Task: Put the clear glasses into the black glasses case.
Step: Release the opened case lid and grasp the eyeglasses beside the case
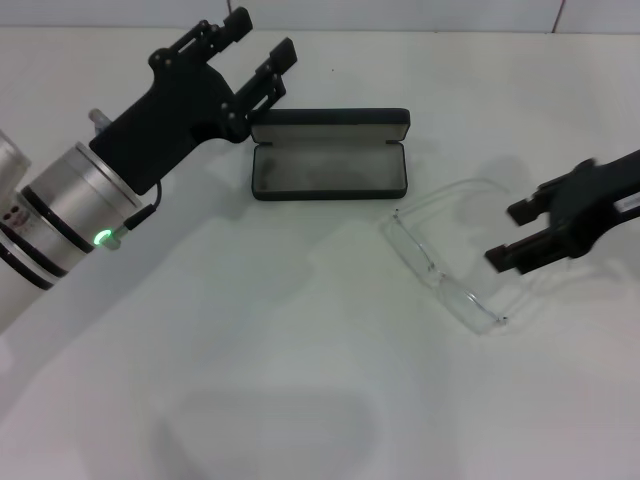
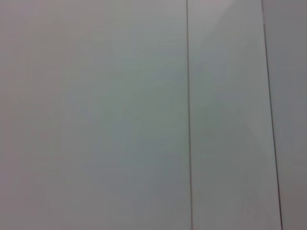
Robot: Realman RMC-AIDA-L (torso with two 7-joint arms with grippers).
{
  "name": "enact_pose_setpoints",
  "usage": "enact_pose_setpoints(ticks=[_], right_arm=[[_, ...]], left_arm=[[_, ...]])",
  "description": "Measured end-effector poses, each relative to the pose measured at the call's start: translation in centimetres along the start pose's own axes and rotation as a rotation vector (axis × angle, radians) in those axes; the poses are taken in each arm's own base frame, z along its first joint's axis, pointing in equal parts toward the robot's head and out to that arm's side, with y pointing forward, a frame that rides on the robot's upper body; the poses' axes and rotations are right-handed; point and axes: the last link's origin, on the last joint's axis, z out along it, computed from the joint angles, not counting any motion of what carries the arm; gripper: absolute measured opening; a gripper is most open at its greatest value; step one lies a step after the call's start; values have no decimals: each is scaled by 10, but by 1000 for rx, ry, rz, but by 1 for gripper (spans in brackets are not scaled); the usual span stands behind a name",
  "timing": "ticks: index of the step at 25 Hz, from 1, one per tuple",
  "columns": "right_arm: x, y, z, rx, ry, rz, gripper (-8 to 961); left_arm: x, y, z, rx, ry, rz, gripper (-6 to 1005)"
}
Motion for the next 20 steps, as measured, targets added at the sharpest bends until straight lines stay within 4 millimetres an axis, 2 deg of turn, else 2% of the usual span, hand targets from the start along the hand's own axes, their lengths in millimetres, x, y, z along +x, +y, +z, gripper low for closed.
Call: enact_pose_setpoints(ticks=[6,11,20], right_arm=[[-4,9,32,-19,79,-41,730],[-2,9,45,-11,93,-45,657],[-5,8,71,28,105,-83,657]], left_arm=[[-5,2,1,-10,-20,1,579],[-5,3,2,-18,-23,0,579],[-6,3,6,-33,-33,5,580]])
